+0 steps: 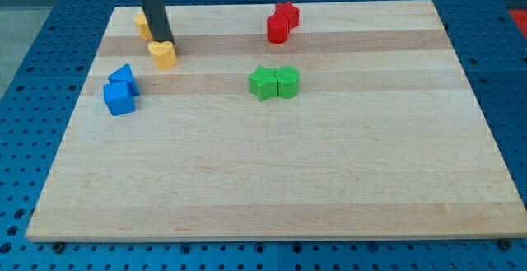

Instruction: Move the yellow heart horizontally to blue cube

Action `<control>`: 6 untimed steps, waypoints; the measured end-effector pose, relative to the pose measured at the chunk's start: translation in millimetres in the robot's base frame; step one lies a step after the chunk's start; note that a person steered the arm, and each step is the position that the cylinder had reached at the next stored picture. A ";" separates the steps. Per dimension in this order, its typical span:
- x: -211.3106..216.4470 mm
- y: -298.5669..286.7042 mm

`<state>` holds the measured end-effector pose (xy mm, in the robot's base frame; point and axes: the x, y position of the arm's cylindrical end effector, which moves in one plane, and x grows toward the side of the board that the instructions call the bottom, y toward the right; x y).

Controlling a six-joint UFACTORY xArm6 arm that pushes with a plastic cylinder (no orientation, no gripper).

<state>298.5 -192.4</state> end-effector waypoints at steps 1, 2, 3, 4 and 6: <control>0.0 -30.2; 7.1 -52.8; 11.0 -48.2; 11.5 -23.0; 42.8 32.2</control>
